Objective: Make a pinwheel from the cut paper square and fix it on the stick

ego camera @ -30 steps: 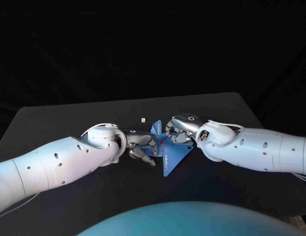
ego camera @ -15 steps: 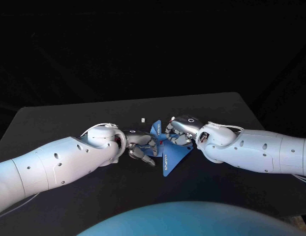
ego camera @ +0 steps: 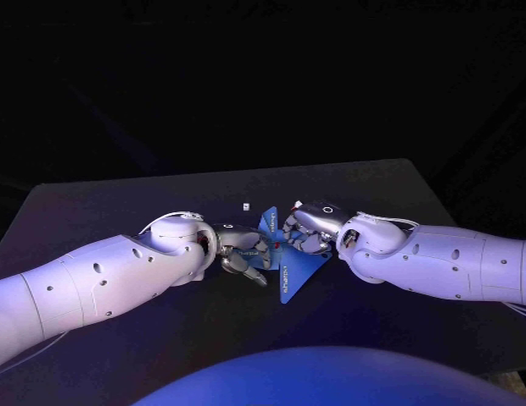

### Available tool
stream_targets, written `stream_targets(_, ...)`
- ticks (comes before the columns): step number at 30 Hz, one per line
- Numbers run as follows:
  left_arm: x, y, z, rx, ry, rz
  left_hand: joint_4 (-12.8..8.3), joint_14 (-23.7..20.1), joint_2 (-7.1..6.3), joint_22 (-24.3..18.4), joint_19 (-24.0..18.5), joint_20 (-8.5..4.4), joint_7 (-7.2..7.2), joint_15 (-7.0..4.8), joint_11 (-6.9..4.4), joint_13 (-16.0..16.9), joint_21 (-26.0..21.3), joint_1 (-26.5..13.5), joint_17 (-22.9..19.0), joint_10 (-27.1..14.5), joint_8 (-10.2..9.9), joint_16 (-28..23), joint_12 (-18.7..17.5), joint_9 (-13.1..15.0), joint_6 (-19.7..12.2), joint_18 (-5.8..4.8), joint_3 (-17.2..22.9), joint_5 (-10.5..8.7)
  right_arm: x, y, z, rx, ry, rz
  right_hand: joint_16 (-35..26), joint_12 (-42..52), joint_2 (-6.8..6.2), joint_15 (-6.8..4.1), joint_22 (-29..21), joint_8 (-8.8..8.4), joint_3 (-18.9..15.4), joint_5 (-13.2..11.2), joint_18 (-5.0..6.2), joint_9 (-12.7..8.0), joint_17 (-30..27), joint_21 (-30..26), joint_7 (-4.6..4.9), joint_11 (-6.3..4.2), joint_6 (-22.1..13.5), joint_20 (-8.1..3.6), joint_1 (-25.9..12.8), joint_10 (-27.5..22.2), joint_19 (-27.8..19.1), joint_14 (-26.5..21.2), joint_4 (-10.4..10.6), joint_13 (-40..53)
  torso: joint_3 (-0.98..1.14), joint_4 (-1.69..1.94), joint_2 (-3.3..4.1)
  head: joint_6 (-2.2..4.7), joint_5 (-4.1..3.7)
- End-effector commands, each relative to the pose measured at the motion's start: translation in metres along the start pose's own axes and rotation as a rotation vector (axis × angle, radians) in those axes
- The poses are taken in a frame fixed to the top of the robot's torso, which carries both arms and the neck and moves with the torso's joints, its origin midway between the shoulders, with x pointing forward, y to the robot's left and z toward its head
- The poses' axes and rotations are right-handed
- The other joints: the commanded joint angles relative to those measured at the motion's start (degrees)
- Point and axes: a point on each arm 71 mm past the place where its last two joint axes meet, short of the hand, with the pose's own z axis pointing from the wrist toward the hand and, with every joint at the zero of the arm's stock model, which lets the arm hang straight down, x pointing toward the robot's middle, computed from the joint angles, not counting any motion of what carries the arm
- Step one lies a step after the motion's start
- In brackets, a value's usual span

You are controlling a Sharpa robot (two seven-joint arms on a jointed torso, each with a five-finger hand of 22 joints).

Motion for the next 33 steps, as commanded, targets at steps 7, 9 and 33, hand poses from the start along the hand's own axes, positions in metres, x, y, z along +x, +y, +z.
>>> stream_targets(7, 0.0046, 0.0033, -0.0004, -0.025, 0.037, -0.002, -0.1, 0.2, 0.37, 0.0, 0.5, 0.05, -0.03, 0.27, 0.34, 0.0, 0.3, 0.3, 0.1, -0.2, -0.2, 0.2, -0.1, 0.0, 0.2, -0.18, -0.2, -0.29, -0.0022, 0.0034, -0.0026, -0.025, -0.046, 0.010, 0.2, 0.2, 1.31, -0.05, 6.7, -0.16, 1.5, 0.0, 0.14, -0.5, 15.1, 0.5, 0.17, 0.47, 0.6, -0.07, 1.1, 6.1, 0.1, 6.0, -0.5, 15.1, 0.01, -0.03, -0.01, 0.00, -0.03)
stream_targets(9, 0.0047, 0.0033, -0.0004, -0.026, 0.037, -0.002, -0.1, 0.2, 0.39, 0.0, 0.5, 0.05, -0.02, 0.28, 0.36, 0.0, 0.3, 0.3, 0.0, -0.2, -0.2, 0.2, -0.1, -0.1, 0.3, -0.20, -0.3, -0.29, -0.0022, 0.0034, -0.0029, -0.025, -0.047, 0.011, 0.2, 0.2, 1.32, -0.03, 6.8, -0.07, 1.6, 0.0, 0.12, -0.4, 15.1, 0.6, 0.17, 0.46, 0.8, -0.06, 1.1, 6.1, 0.1, 6.0, -0.6, 15.1, 0.01, -0.01, -0.01, 0.00, -0.02)
stream_targets(33, 0.0050, 0.0038, -0.0005, -0.029, 0.042, -0.002, -0.1, 0.1, 0.37, 0.0, 0.5, 0.05, 0.02, 0.29, 0.37, 0.0, 0.3, 0.2, 0.0, -0.3, -0.2, 0.2, -0.1, -0.1, 0.4, -0.22, -0.3, -0.29, -0.0004, 0.0060, -0.0056, -0.036, -0.033, 0.013, 0.2, 0.2, 1.53, 0.36, 7.1, 0.32, 2.3, 0.1, -0.02, -0.3, 15.1, 1.1, 0.07, 0.30, 1.5, 0.16, 1.4, 6.1, 0.3, 6.0, -1.0, 15.1, -0.02, 0.01, 0.00, 0.00, -0.07)
